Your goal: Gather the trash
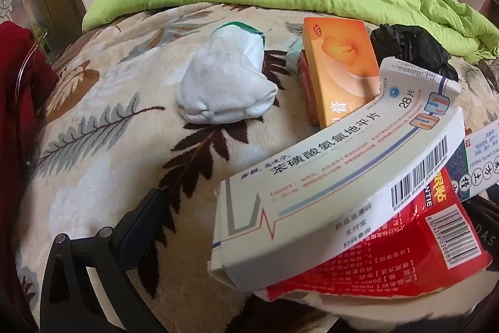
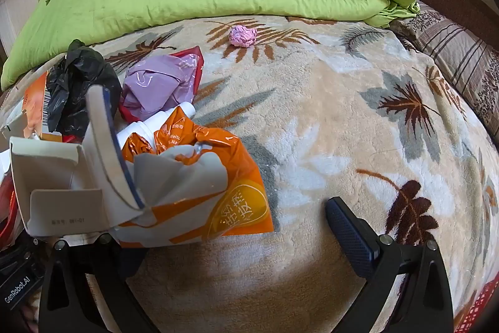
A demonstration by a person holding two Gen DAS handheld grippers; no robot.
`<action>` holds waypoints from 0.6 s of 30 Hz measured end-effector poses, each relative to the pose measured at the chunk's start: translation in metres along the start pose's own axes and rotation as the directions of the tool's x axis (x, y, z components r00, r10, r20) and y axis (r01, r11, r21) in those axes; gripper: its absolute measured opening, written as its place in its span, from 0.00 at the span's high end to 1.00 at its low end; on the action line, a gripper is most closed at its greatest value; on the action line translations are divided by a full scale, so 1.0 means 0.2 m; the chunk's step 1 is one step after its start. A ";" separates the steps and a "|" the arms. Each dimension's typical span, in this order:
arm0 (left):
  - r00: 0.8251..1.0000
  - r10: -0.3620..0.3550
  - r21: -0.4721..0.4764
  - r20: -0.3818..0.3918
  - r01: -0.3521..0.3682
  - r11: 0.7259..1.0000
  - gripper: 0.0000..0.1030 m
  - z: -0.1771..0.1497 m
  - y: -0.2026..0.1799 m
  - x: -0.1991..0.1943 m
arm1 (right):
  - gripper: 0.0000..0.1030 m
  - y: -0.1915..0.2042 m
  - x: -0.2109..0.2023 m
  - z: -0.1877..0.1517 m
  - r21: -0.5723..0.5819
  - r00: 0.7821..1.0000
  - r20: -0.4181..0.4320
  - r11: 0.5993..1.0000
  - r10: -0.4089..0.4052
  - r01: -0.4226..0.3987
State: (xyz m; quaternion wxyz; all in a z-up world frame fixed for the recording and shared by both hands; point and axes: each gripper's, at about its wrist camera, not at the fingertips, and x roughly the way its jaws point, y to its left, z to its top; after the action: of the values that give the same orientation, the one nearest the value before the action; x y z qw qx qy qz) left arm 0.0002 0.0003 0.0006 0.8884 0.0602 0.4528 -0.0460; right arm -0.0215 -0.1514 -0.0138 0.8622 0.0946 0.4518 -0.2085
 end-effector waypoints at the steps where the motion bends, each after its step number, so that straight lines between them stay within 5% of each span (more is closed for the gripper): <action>1: 1.000 0.001 0.000 0.001 -0.001 1.000 0.00 0.00 0.00 0.00 | 0.00 0.00 0.00 0.00 0.001 1.000 -0.001 1.000 0.001 -0.001; 7: 0.999 0.033 0.042 -0.018 -0.032 0.999 0.00 0.00 -0.05 0.00 | 0.00 0.00 0.00 0.00 0.002 1.000 -0.001 1.000 0.003 -0.003; 10: 0.999 -0.025 0.055 -0.035 0.027 0.998 0.00 0.00 -0.05 -0.05 | 0.00 0.06 -0.01 0.01 -0.045 0.998 0.002 0.997 -0.057 0.057; 18: 0.988 -0.153 -0.072 0.022 0.154 0.985 0.00 -0.13 0.05 -0.37 | 0.00 -0.16 -0.19 -0.03 -0.036 0.973 -0.164 0.985 0.162 -0.170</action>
State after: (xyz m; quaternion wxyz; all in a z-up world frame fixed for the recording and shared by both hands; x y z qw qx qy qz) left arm -0.0624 0.0164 0.0452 0.8875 -0.0080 0.4502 -0.0980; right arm -0.0587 -0.1681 0.0148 0.8396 0.1268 0.5153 -0.1161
